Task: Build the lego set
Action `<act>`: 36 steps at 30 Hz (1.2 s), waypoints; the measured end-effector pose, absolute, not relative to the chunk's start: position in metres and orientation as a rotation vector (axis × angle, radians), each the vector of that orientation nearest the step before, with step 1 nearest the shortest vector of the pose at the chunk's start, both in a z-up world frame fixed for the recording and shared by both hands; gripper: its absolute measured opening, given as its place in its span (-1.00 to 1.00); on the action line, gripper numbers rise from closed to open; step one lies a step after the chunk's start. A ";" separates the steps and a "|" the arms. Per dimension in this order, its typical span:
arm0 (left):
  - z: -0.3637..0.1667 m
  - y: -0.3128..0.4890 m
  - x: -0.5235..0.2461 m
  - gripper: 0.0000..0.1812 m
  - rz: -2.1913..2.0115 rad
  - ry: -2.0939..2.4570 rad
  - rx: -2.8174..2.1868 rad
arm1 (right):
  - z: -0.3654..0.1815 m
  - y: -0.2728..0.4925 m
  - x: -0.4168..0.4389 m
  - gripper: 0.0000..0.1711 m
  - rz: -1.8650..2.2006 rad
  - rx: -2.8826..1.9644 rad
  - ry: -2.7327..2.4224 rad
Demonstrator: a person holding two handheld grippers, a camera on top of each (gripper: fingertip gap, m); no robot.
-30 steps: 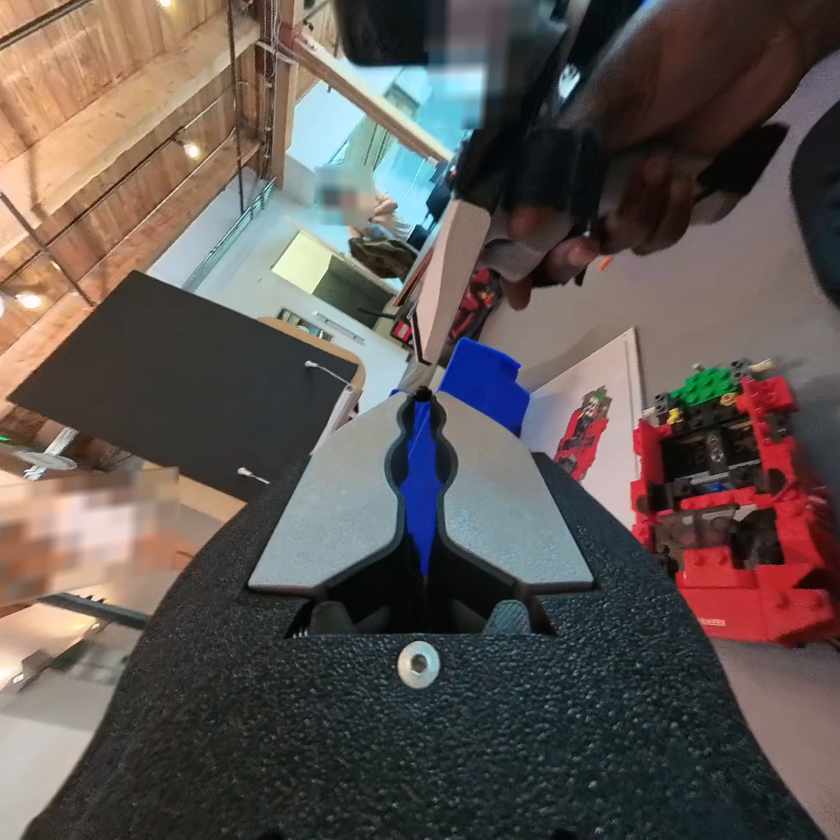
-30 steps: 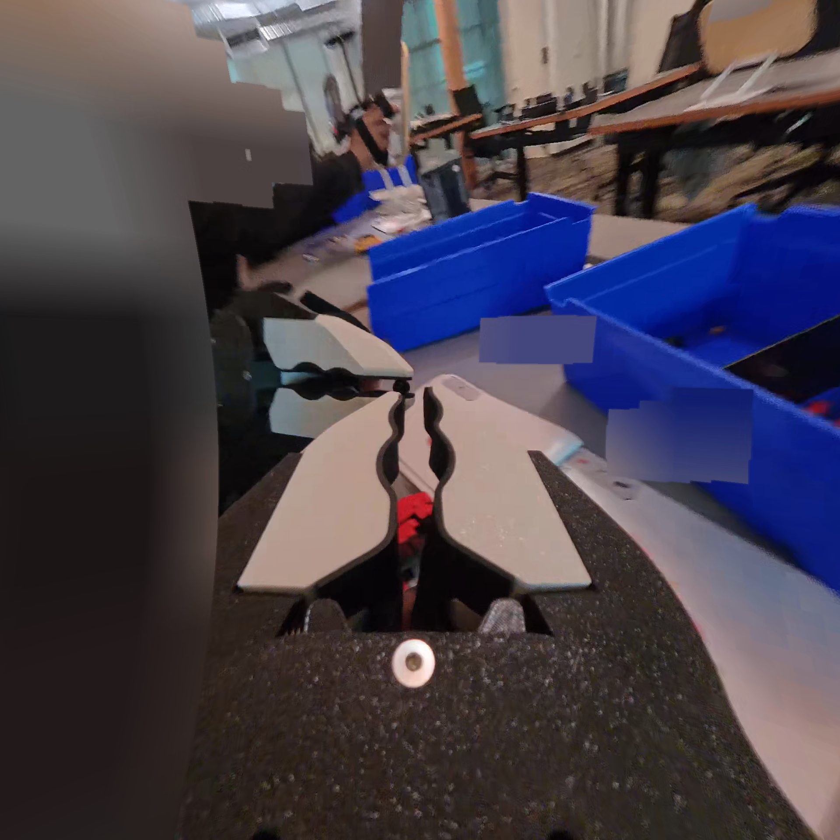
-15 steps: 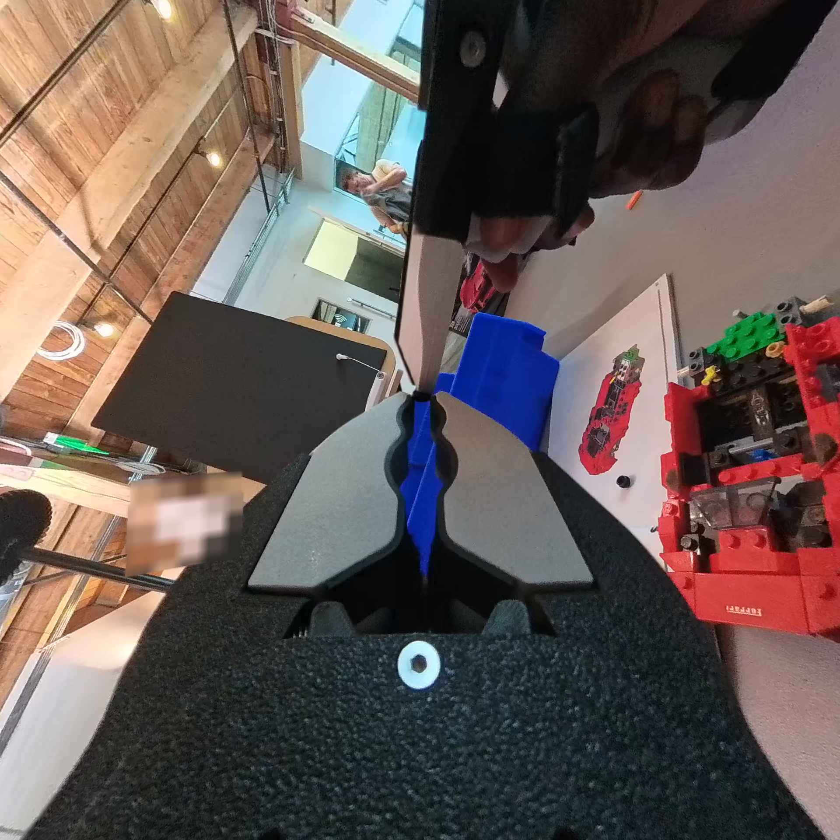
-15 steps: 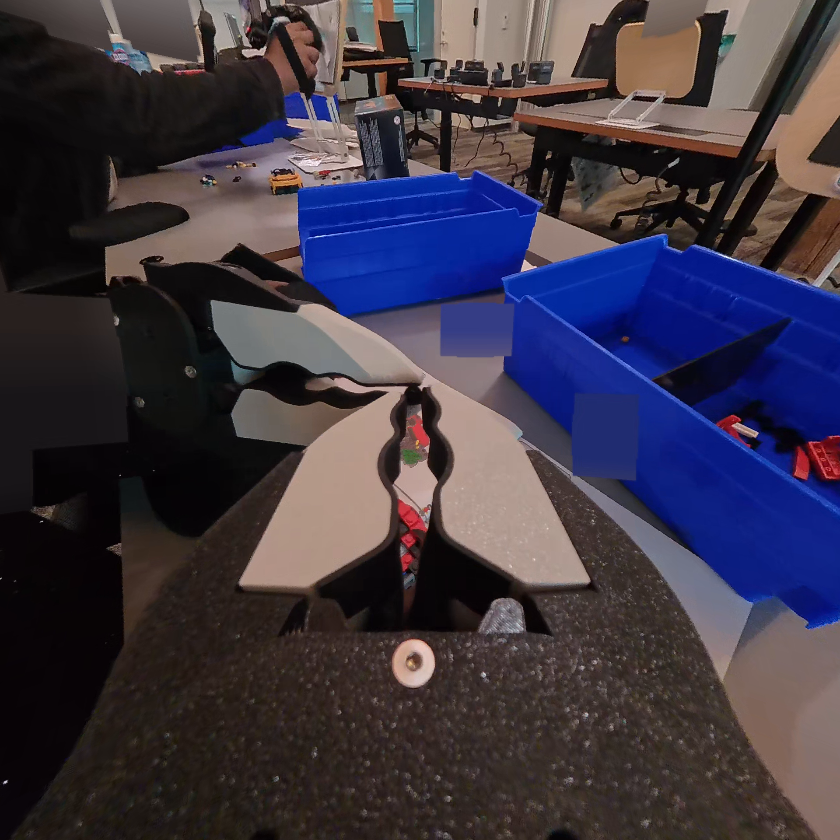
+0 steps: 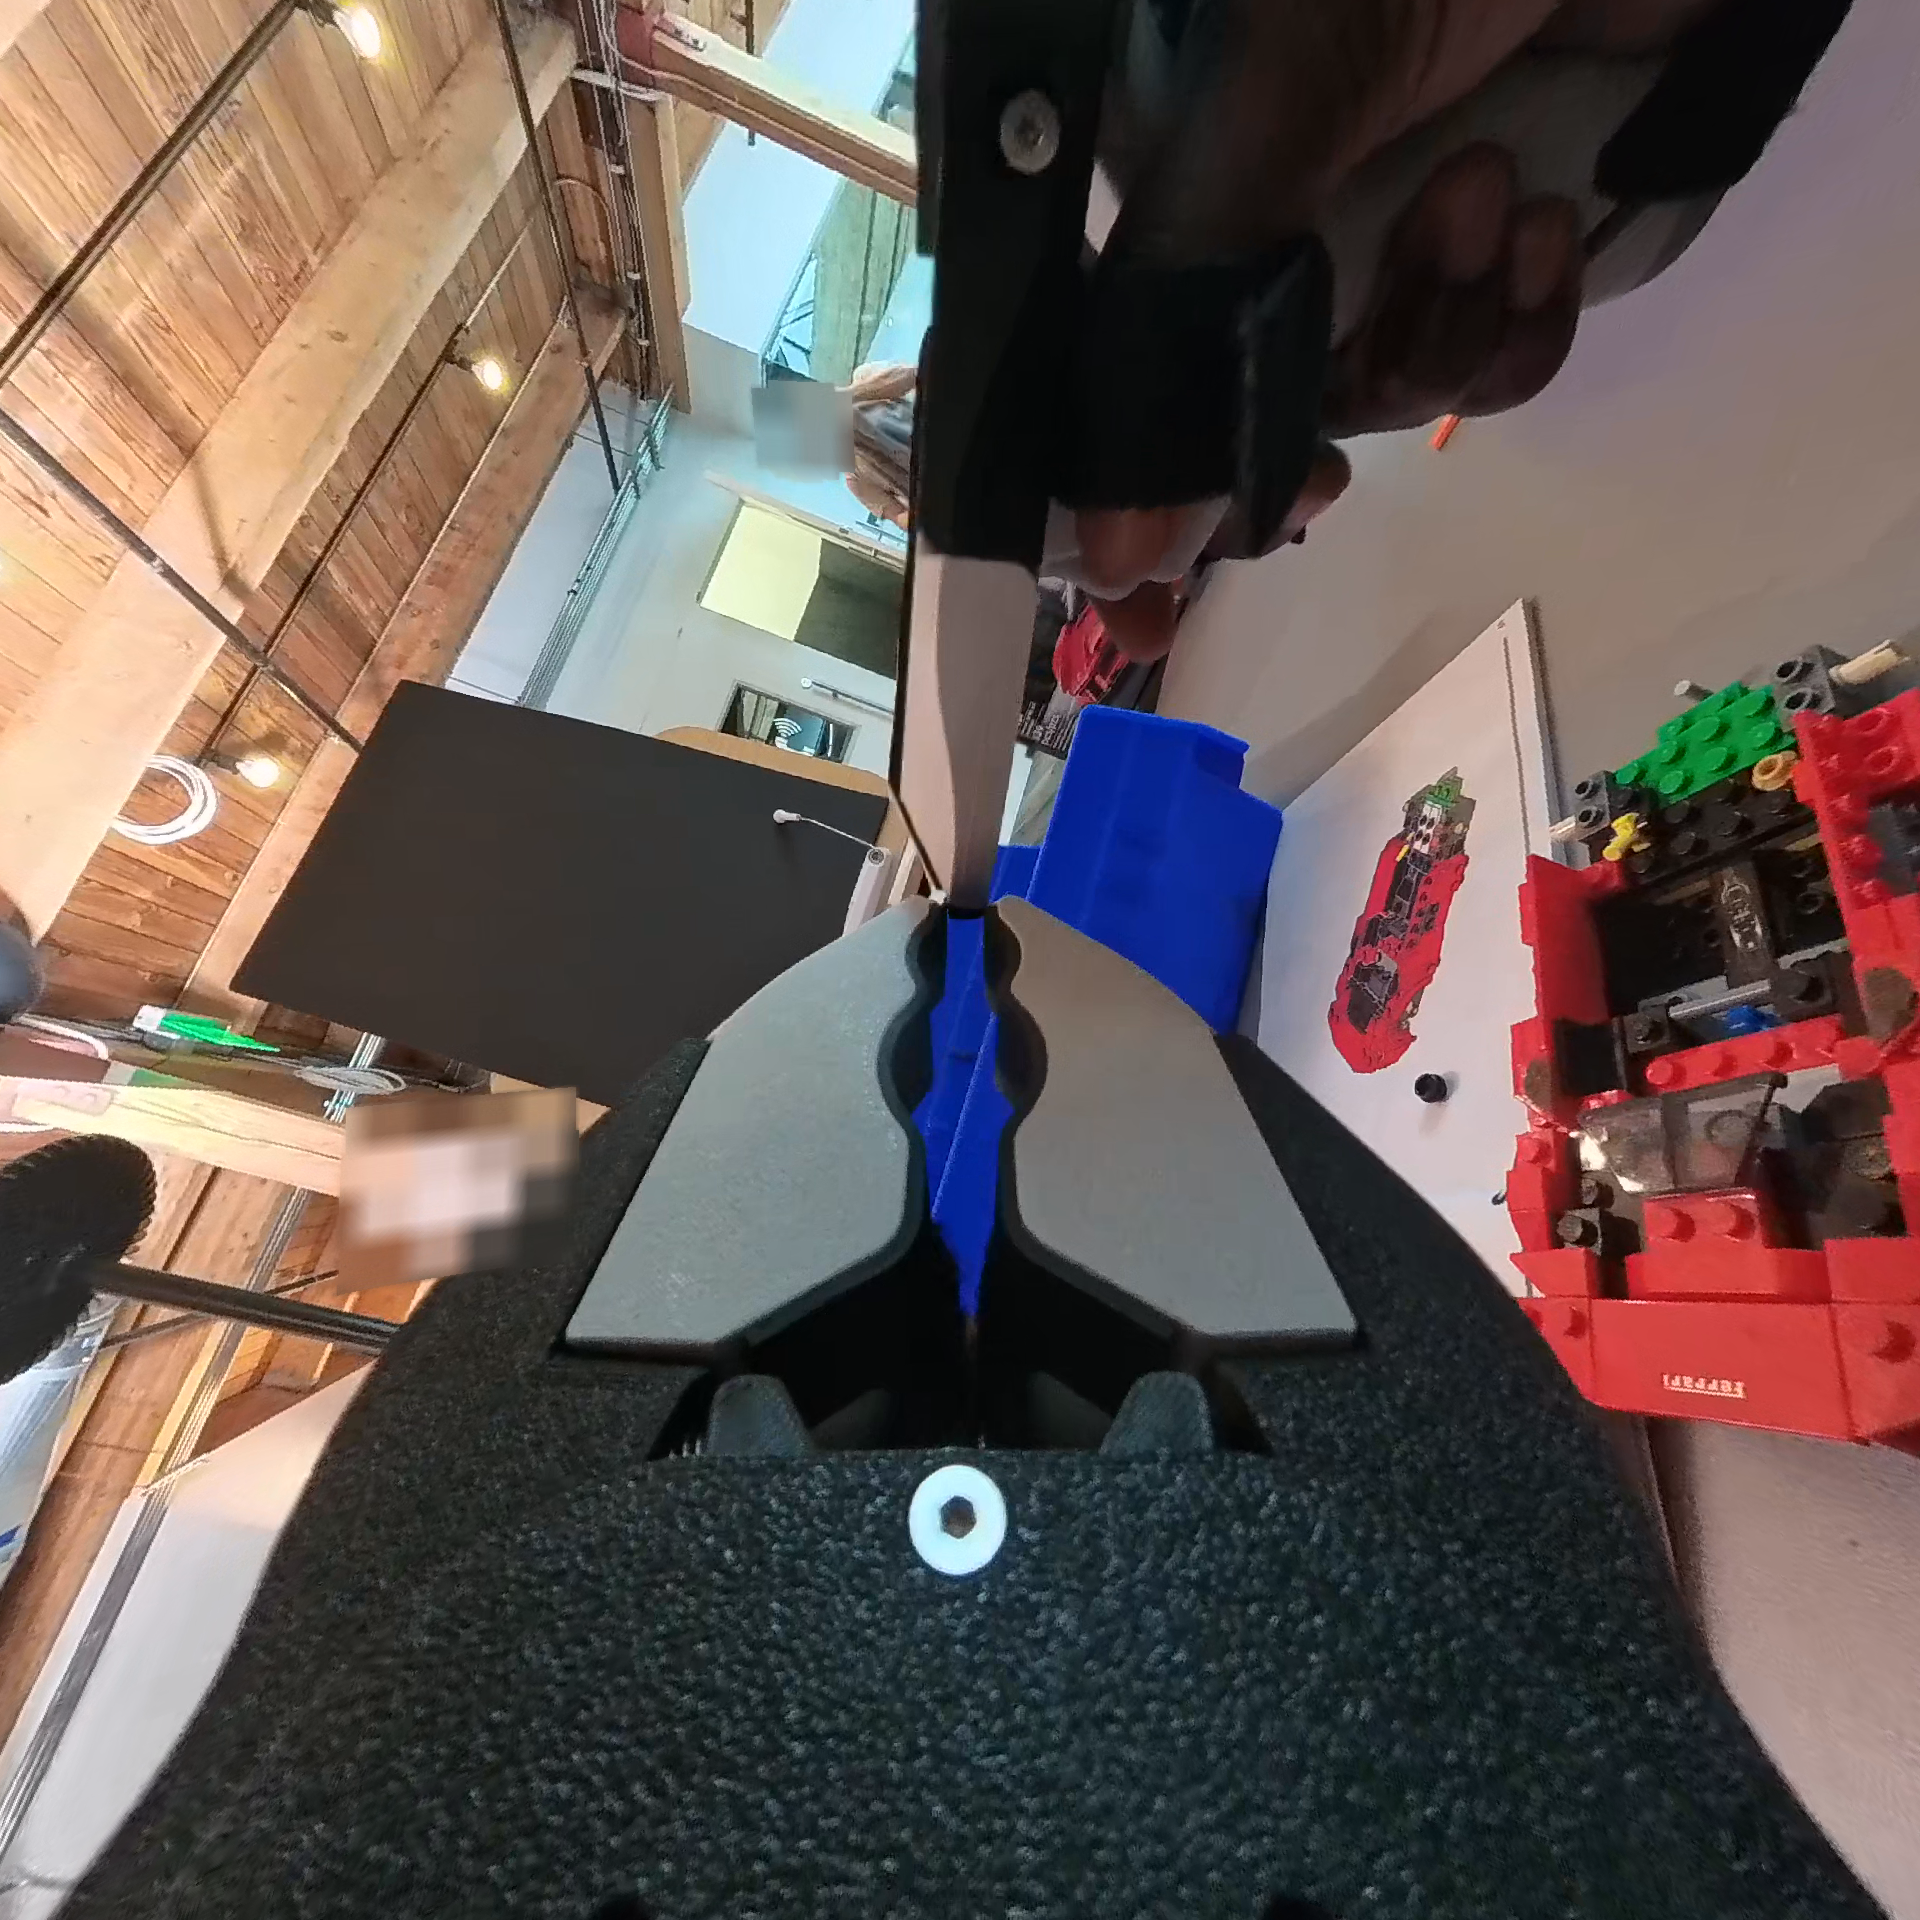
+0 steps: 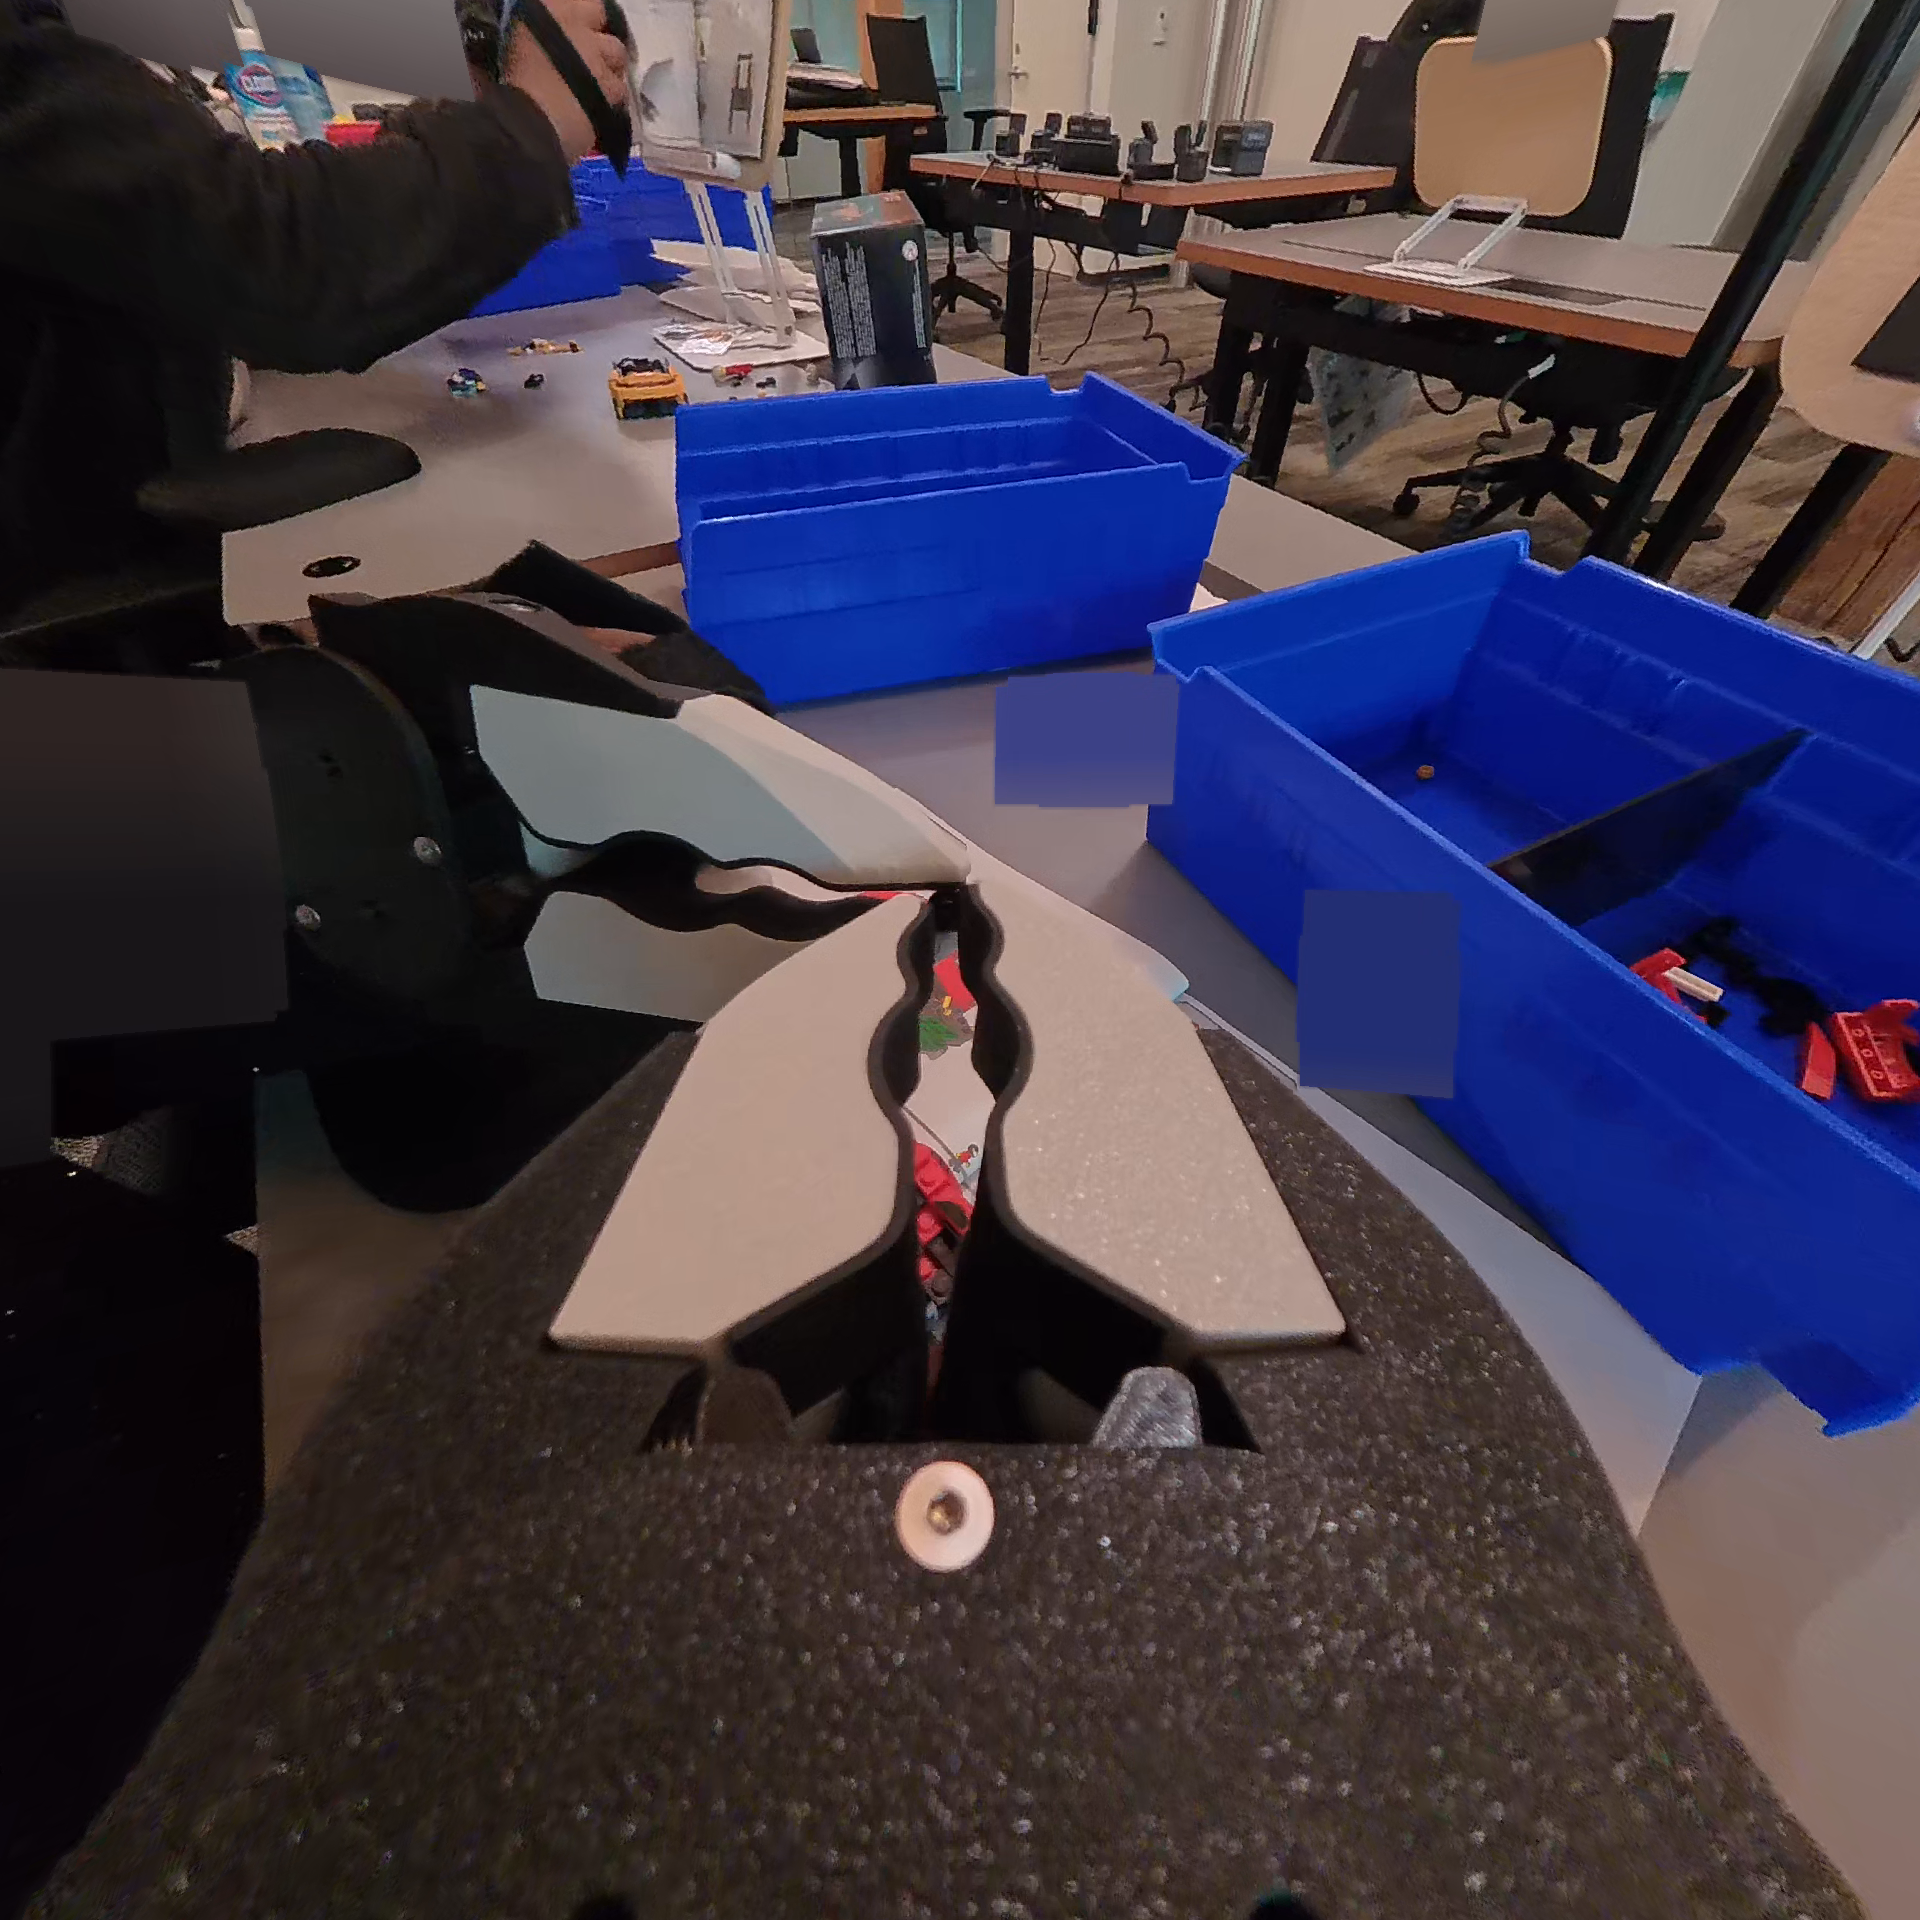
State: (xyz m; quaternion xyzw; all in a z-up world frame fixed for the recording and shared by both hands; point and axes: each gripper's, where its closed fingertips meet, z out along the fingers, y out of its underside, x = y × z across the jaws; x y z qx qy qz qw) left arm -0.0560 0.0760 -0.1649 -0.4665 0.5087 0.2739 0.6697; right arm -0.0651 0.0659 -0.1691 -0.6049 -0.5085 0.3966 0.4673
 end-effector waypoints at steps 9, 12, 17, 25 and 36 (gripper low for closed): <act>-0.164 0.075 -0.053 -0.91 0.552 1.134 -1.045 | -0.169 0.066 -0.062 -0.96 1.013 -1.473 -1.252; -0.164 0.075 -0.053 -0.89 0.514 1.125 -1.057 | -0.169 0.068 -0.059 -0.96 1.012 -1.474 -1.249; -0.177 0.080 -0.057 -0.87 0.339 1.136 -1.191 | -0.171 0.072 -0.045 -0.96 1.005 -1.497 -1.283; -0.218 0.063 -0.058 -0.85 -0.252 1.192 -1.633 | -0.220 0.066 0.008 -0.96 0.930 -1.662 -1.631; -0.226 0.029 -0.079 -0.89 -0.357 0.925 -1.904 | -0.277 0.054 0.023 -0.96 0.832 -1.591 -2.084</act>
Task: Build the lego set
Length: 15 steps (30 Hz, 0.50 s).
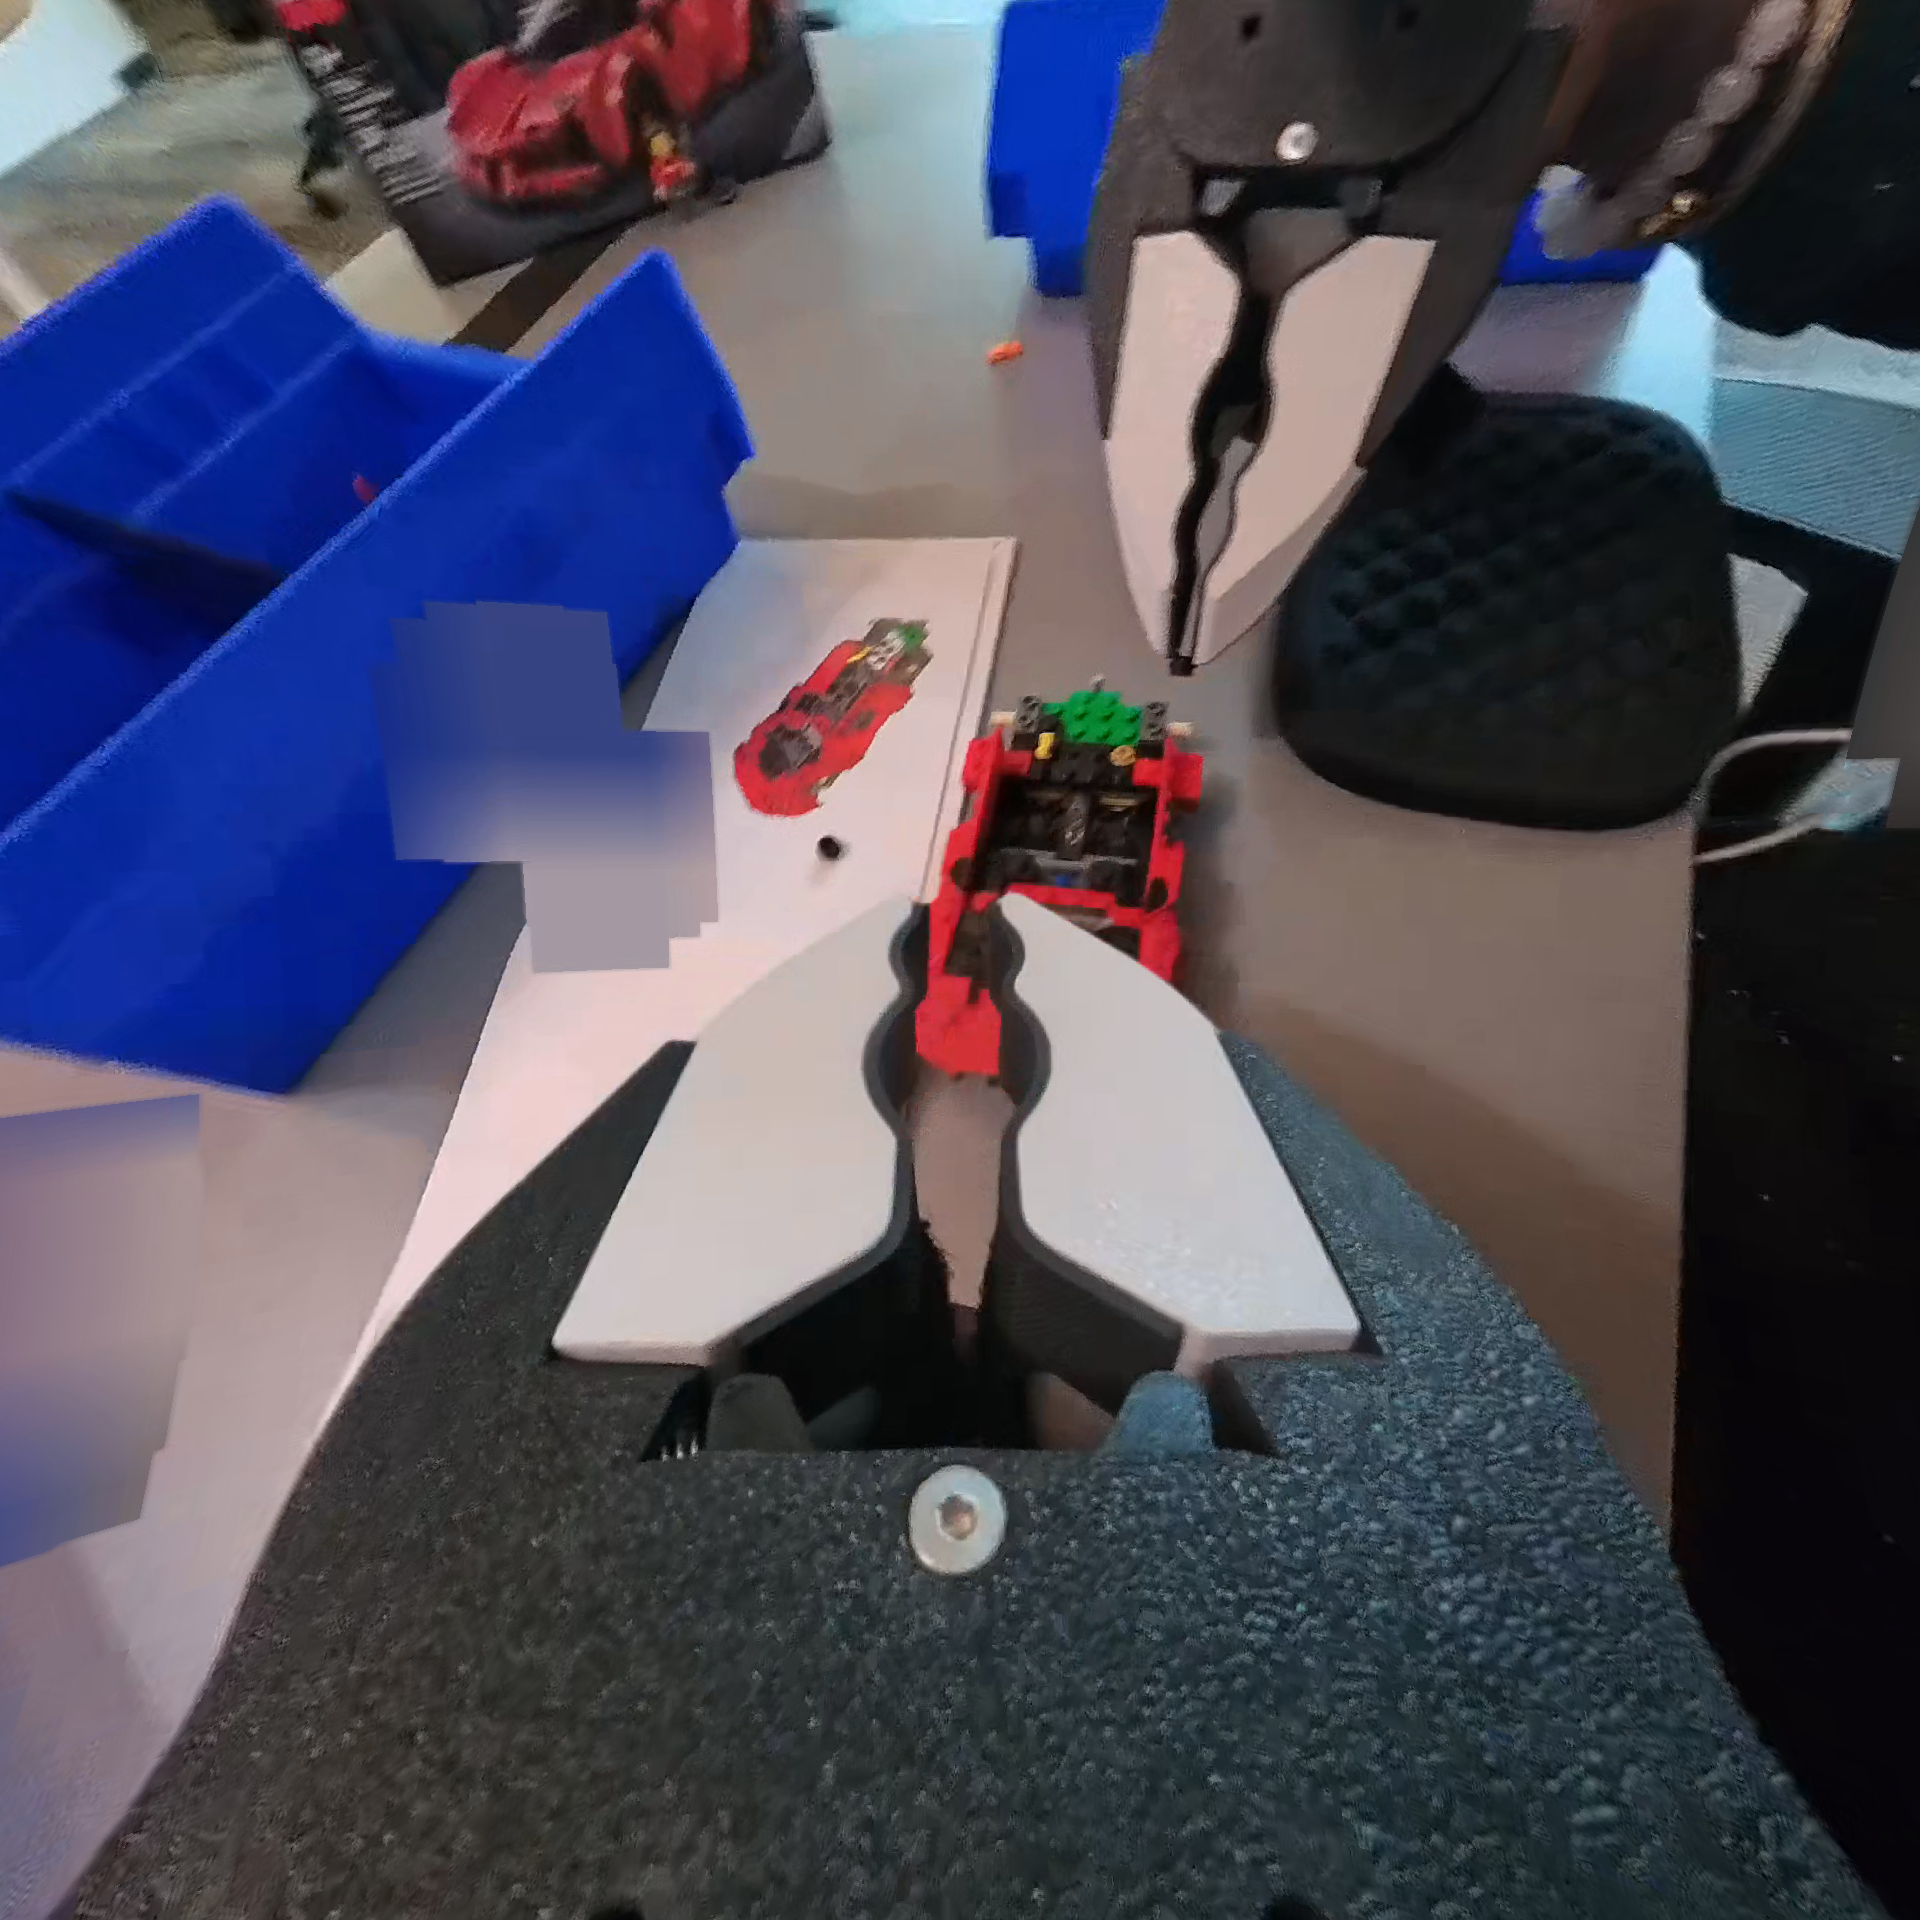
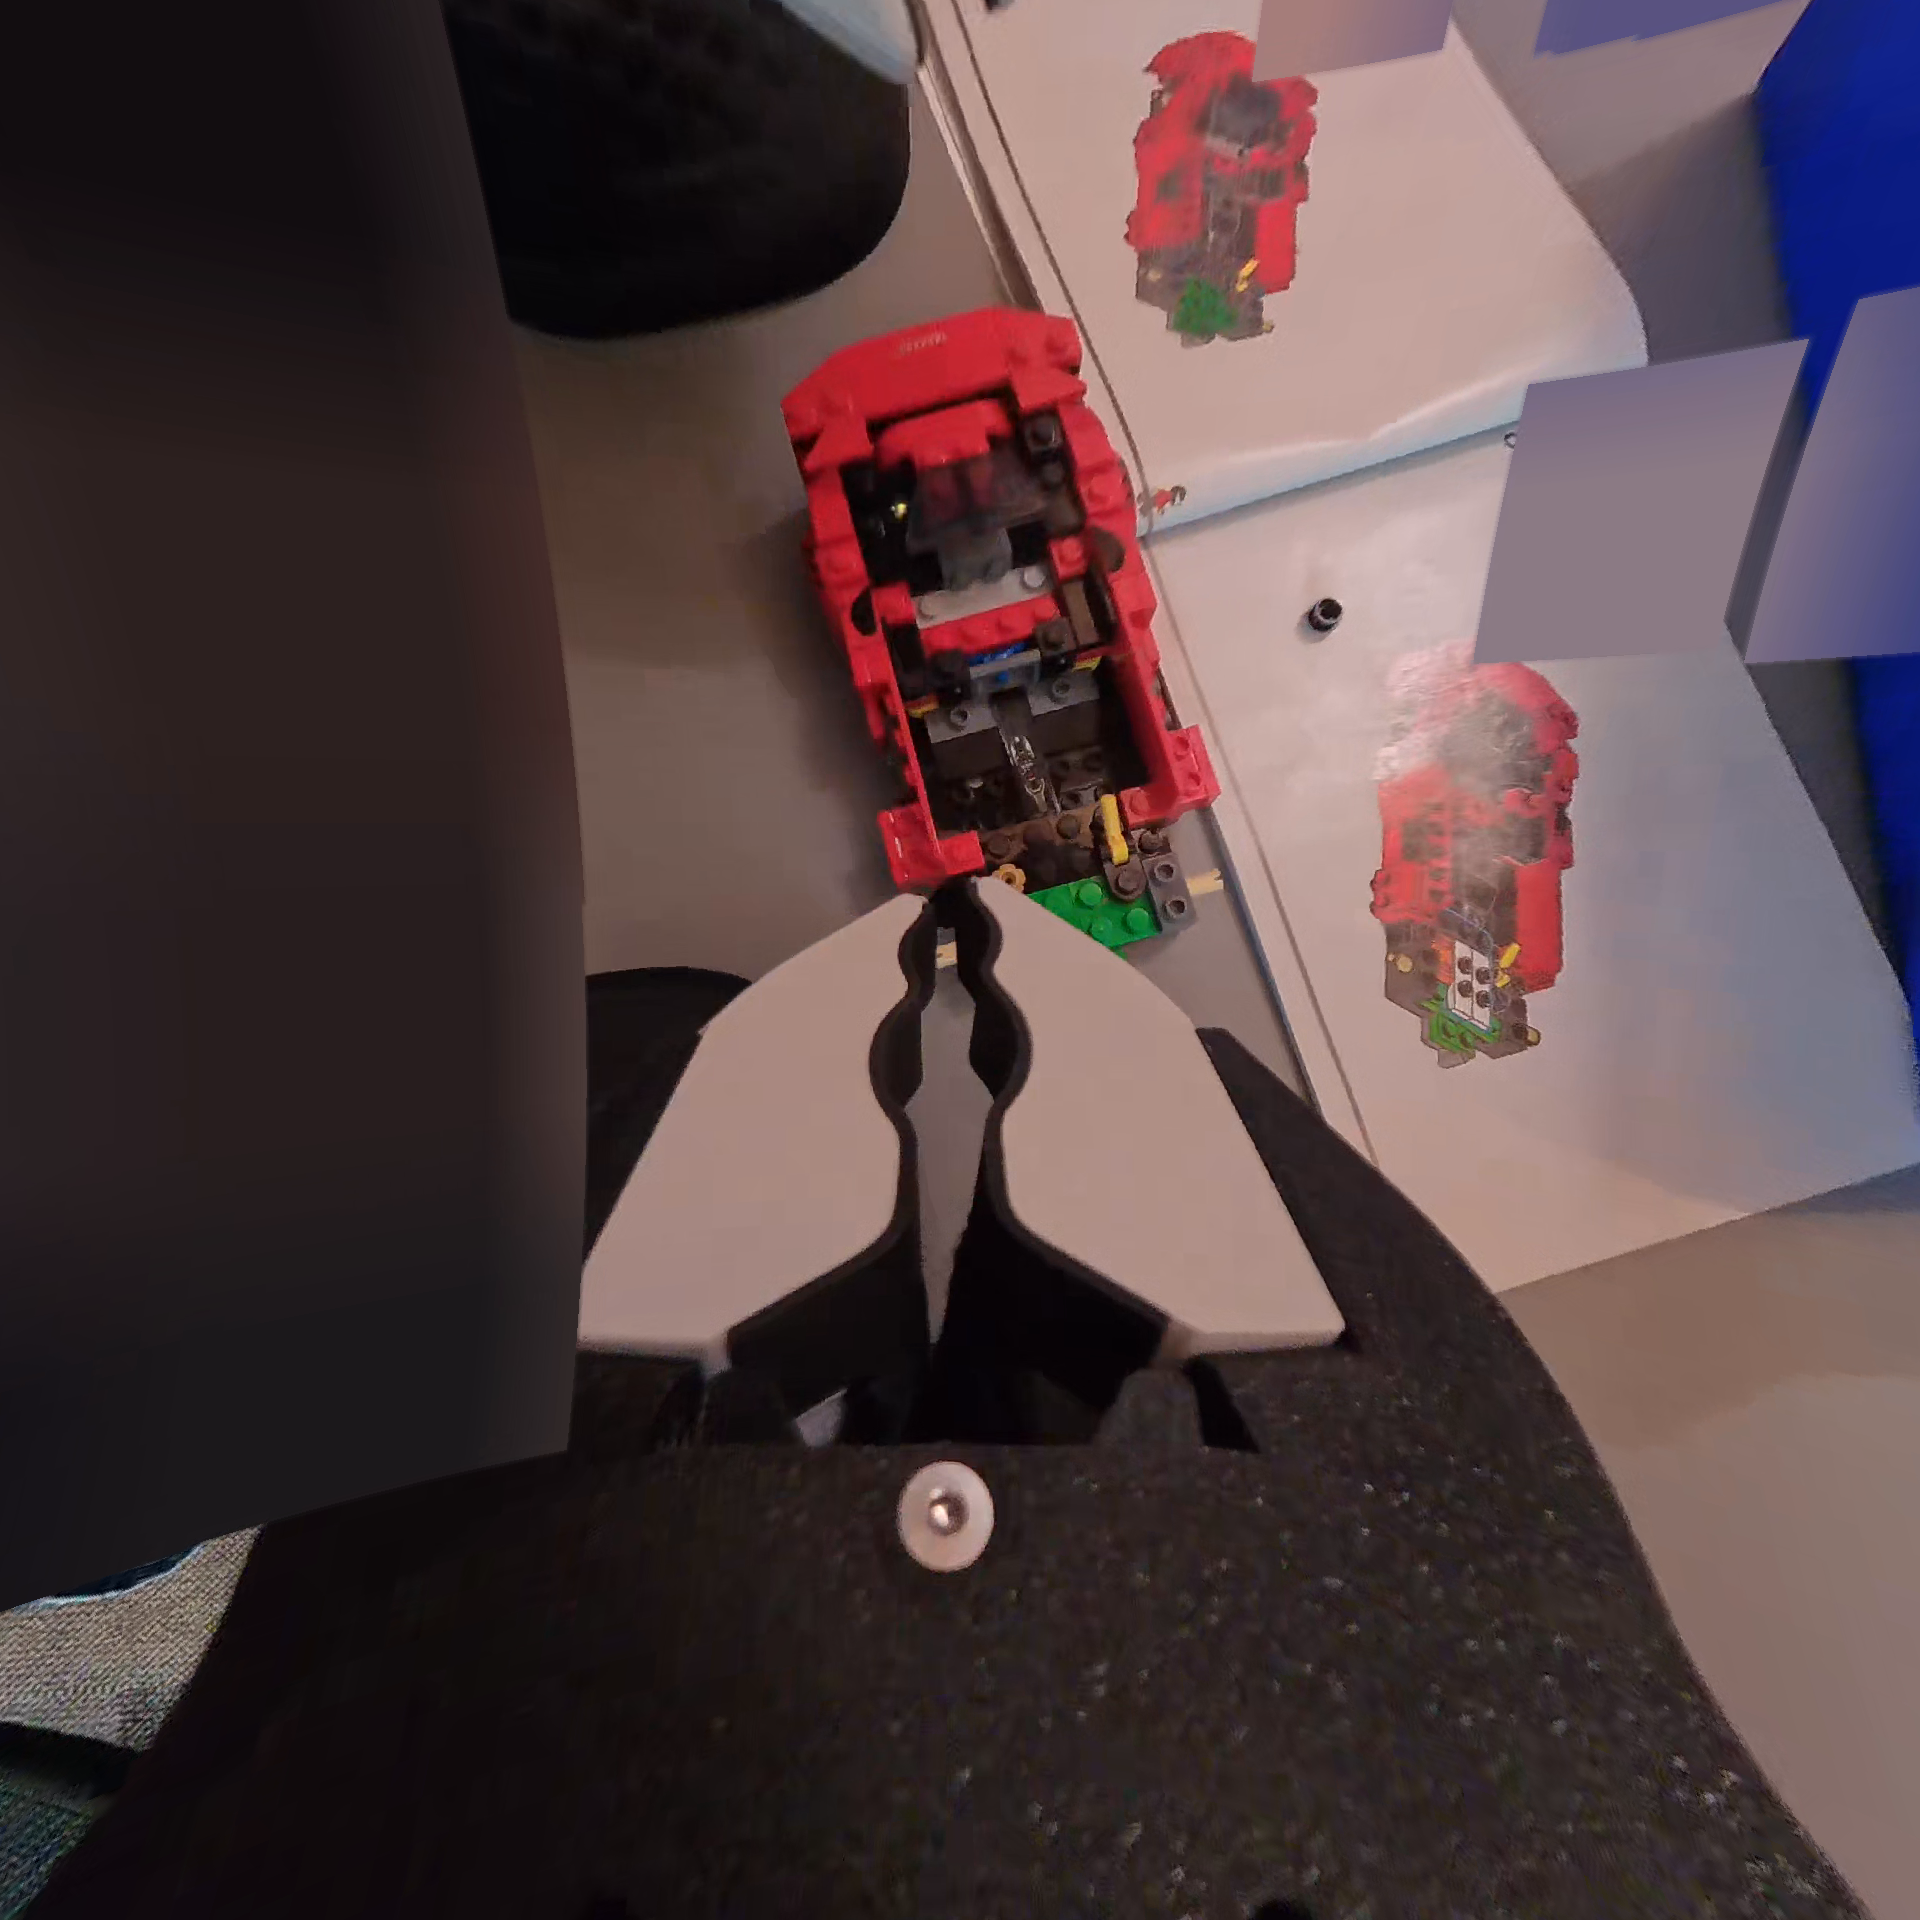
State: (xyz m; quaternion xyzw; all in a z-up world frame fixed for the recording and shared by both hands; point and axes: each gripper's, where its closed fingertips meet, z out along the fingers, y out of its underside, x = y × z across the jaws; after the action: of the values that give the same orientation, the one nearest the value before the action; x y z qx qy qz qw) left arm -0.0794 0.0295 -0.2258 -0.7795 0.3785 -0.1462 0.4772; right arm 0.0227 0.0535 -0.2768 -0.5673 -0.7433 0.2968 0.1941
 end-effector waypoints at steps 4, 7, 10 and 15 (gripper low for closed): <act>-0.221 0.032 -0.092 -0.90 -0.424 0.737 -1.874 | -0.277 0.054 0.022 -0.96 0.899 -1.585 -2.043; -0.221 0.033 -0.089 -0.90 -0.458 0.743 -1.827 | -0.276 0.055 0.023 -0.96 0.932 -1.595 -2.022; -0.226 0.036 -0.083 -0.88 -0.457 0.795 -1.818 | -0.272 0.058 0.023 -0.96 0.958 -1.601 -1.989; -0.235 0.040 -0.076 -0.88 -0.533 0.793 -1.807 | -0.269 0.060 0.022 -0.96 1.003 -1.609 -1.936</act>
State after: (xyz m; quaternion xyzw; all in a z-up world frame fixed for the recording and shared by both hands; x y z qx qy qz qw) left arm -0.0763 0.0397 -0.2347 -0.7544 0.3310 -0.2223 0.5215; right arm 0.0218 0.0599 -0.2694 -0.5800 -0.6978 0.3617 0.2143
